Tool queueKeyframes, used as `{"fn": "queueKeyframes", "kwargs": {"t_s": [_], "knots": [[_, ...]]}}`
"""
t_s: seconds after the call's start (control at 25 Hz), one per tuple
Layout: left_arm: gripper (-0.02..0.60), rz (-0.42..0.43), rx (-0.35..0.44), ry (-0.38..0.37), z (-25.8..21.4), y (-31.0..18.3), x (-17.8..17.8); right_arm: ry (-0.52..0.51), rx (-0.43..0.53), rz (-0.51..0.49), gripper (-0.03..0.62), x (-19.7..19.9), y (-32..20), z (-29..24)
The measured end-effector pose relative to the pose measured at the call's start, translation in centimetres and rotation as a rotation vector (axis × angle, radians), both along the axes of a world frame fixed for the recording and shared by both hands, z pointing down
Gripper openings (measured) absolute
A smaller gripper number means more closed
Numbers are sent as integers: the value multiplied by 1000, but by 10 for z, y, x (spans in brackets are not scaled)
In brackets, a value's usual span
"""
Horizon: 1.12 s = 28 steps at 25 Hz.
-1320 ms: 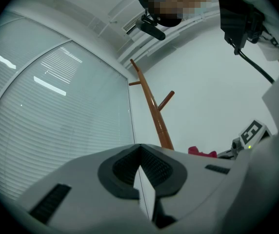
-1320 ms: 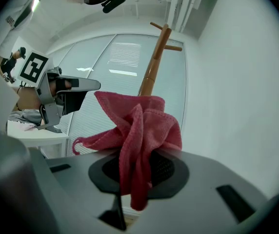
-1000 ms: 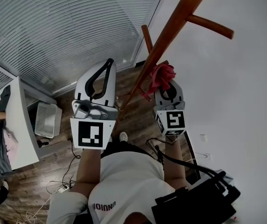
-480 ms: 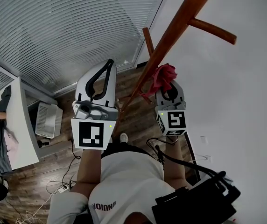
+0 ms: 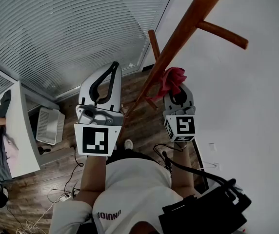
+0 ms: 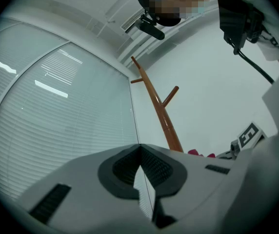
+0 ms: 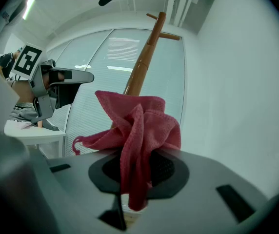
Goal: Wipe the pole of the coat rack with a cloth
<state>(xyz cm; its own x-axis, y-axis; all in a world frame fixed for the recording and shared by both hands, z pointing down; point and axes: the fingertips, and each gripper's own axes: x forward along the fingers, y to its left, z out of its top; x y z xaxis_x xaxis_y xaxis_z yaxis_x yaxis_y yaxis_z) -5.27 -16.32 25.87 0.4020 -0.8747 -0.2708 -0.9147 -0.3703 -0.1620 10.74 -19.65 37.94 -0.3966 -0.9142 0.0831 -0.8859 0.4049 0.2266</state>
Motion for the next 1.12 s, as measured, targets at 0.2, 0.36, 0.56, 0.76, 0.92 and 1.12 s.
{"fn": "queueKeyframes", "kwargs": {"t_s": [0.2,0.36,0.56,0.76,0.92,1.12], "knots": [[0,0,5,-3,1,0,1,3,6,2,86,2,0,-1],[0,-2,-4,-1,1,-1,-1,7,9,5,86,2,-2,-3],[0,-1,-4,-6,1,-2,2,5,14,17,86,8,-5,-5],[0,0,0,-10,1,-2,0,6,20,30,86,12,-6,-6],[-2,0,4,-11,-1,-4,4,3,24,41,86,18,-9,-8],[0,-2,-7,-16,-1,-9,8,2,26,50,86,25,-14,-11]]}}
